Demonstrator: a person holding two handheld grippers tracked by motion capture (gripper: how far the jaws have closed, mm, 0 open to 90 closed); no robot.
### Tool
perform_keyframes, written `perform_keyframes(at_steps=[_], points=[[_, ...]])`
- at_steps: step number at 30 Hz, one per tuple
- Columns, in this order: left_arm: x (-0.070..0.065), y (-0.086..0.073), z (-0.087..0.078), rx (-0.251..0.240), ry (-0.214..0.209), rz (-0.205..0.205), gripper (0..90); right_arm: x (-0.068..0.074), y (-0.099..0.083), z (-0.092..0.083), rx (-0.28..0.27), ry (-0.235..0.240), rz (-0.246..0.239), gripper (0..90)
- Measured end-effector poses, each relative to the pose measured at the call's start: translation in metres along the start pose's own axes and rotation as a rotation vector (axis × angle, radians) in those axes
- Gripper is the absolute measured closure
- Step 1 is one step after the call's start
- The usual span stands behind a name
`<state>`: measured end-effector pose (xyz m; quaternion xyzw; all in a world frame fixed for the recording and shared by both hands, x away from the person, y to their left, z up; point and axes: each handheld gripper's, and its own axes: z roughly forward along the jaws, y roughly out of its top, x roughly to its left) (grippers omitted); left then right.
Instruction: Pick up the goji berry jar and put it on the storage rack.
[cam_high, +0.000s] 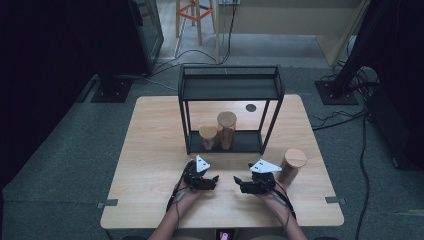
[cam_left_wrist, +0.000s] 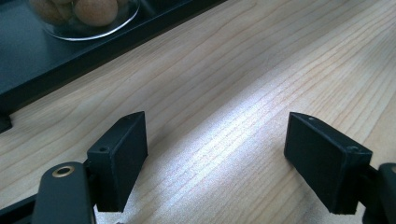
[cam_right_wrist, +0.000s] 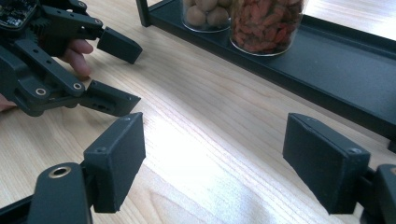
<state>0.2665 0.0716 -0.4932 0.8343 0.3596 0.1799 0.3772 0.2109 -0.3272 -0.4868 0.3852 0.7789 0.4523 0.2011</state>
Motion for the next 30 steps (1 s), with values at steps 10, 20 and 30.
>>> perform_keyframes(at_steps=[10,20,30], points=[[-0.001,0.0,0.0,-0.002,0.005,0.006,21.4,0.001,-0.004,-0.007,-0.007,-0.009,0.013,21.2],[-0.001,-0.001,0.0,-0.002,0.004,0.002,21.4,0.0,-0.009,-0.014,0.003,-0.005,0.023,21.3],[-0.001,-0.001,0.0,-0.002,0.004,0.003,21.4,-0.002,-0.016,-0.018,0.024,0.003,0.023,21.5]])
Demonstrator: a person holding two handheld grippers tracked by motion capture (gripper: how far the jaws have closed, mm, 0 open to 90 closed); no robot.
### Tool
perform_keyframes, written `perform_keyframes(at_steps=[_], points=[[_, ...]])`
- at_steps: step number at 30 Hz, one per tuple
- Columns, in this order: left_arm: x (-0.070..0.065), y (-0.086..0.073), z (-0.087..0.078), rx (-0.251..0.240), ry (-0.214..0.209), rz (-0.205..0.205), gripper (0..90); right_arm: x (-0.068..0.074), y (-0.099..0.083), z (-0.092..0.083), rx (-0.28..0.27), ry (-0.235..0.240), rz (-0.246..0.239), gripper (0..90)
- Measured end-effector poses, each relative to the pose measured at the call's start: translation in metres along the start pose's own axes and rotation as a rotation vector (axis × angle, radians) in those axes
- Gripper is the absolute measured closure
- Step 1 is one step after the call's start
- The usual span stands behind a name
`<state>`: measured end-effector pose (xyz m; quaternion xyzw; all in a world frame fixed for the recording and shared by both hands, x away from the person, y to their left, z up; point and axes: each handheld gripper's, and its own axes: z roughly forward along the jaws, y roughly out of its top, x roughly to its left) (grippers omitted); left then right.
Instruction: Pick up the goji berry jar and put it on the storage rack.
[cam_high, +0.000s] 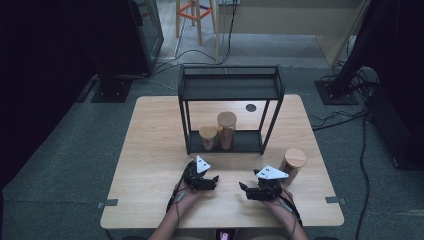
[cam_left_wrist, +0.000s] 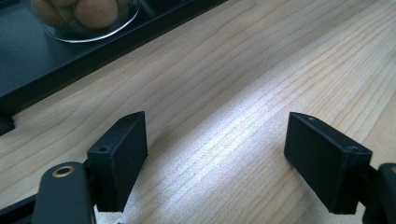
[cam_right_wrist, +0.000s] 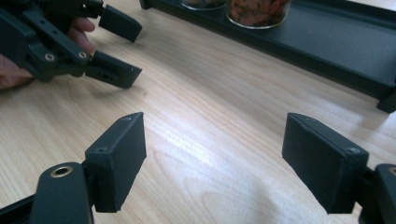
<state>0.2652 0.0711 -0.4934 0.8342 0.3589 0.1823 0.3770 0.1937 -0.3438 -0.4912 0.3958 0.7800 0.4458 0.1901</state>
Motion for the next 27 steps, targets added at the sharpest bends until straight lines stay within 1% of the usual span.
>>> perform_keyframes(at_steps=[7,14,21,27], points=[[0.0,0.0,0.0,0.001,-0.003,-0.005,21.4,-0.002,-0.007,-0.005,0.009,-0.002,0.015,21.7],[0.0,0.0,0.0,0.001,-0.003,-0.004,21.4,-0.004,-0.012,-0.01,0.015,-0.01,0.019,21.7],[0.0,0.0,0.0,0.002,-0.004,-0.004,21.4,-0.004,-0.019,-0.016,0.022,-0.024,0.039,21.8],[0.0,0.0,0.0,0.001,-0.004,-0.005,21.4,-0.006,-0.022,-0.023,0.026,-0.026,0.054,21.8]])
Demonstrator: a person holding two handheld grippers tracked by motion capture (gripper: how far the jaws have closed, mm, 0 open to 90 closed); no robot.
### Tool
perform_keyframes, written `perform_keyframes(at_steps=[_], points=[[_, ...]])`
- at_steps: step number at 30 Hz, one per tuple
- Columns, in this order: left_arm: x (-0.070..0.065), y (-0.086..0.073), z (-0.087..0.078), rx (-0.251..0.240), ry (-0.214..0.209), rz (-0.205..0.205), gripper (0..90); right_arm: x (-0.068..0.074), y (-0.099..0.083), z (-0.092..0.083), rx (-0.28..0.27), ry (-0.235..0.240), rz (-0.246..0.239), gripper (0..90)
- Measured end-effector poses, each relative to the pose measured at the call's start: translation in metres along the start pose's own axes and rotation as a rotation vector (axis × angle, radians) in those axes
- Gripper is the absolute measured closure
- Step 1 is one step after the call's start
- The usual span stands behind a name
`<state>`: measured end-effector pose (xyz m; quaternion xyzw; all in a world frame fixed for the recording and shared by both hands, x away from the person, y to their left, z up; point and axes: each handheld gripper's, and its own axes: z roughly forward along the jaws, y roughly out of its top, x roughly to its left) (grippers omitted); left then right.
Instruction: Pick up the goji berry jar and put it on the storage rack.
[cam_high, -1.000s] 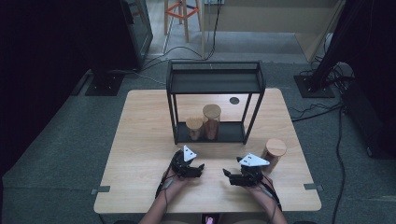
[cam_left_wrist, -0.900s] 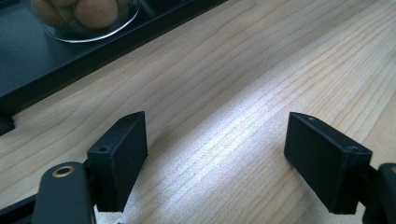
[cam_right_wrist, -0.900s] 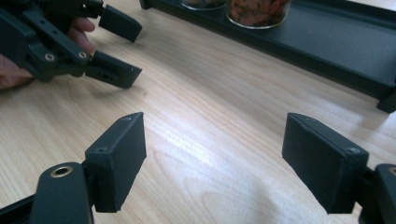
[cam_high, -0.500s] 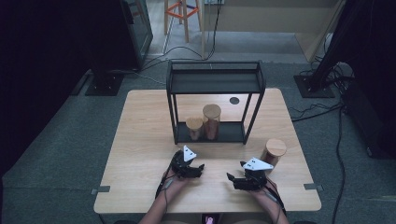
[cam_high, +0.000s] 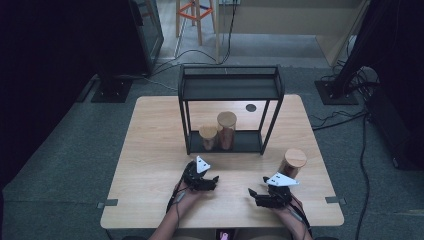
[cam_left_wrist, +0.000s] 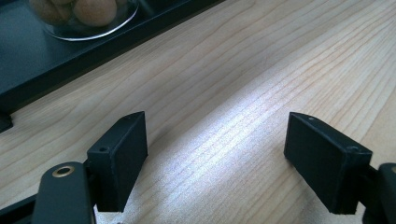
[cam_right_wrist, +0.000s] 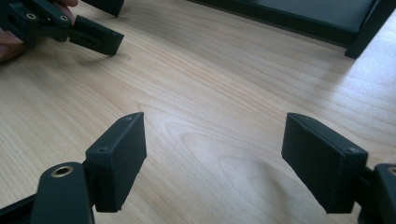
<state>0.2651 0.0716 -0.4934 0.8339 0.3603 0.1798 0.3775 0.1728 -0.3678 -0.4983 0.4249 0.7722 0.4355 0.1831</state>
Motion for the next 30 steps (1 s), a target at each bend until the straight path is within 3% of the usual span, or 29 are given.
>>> perform_keyframes(at_steps=[16,30], points=[[0.0,0.0,0.0,0.0,0.001,0.002,21.4,0.001,-0.008,-0.017,0.018,-0.036,0.002,21.8],[0.0,0.0,0.0,0.0,0.002,0.003,21.4,-0.002,-0.015,-0.029,0.017,-0.062,0.04,21.8]])
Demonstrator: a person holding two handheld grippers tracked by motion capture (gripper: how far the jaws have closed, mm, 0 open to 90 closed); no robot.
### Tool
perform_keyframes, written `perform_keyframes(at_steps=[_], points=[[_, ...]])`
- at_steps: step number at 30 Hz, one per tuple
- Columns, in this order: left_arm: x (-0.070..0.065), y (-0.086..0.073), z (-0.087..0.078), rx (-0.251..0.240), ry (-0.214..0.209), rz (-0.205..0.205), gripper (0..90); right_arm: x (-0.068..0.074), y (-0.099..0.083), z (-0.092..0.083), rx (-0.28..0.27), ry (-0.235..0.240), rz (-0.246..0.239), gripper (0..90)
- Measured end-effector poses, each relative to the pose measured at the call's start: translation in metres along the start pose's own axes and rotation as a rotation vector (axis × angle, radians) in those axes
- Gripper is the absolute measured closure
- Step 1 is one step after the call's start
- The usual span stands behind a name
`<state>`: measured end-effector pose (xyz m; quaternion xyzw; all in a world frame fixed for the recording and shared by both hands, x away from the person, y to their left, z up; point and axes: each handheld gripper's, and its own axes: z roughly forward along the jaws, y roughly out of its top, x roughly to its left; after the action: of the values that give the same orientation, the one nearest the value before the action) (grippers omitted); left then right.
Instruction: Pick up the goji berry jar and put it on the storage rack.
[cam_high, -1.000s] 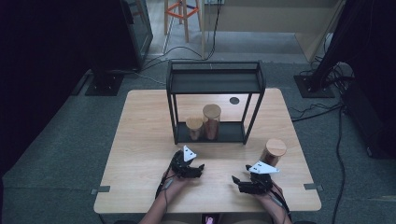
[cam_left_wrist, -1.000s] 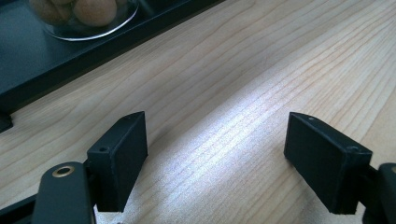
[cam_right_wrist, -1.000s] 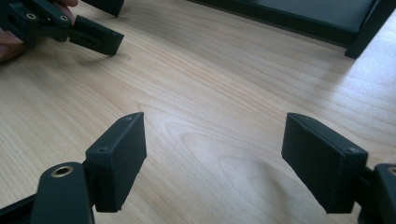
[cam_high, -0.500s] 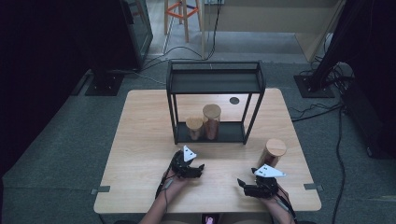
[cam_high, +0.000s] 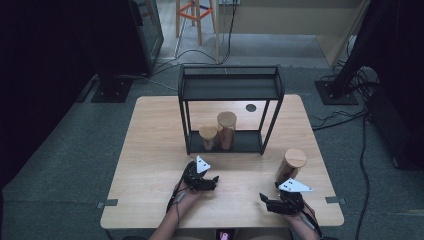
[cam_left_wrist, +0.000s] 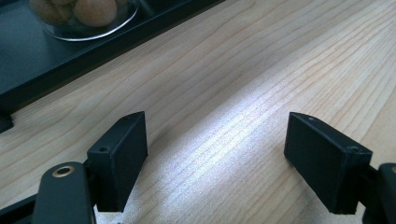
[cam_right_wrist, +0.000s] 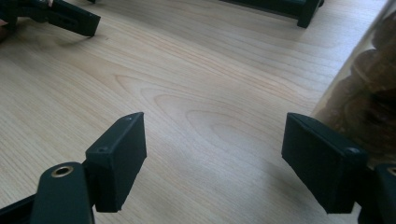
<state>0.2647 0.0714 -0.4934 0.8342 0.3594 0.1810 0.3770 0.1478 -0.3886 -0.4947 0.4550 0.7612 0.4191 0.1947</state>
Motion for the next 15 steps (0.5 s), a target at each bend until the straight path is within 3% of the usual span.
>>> perform_keyframes(at_steps=[15], points=[[0.0,0.0,0.0,0.0,0.0,-0.001,21.4,-0.005,-0.008,-0.011,-0.001,-0.04,0.027,21.8]])
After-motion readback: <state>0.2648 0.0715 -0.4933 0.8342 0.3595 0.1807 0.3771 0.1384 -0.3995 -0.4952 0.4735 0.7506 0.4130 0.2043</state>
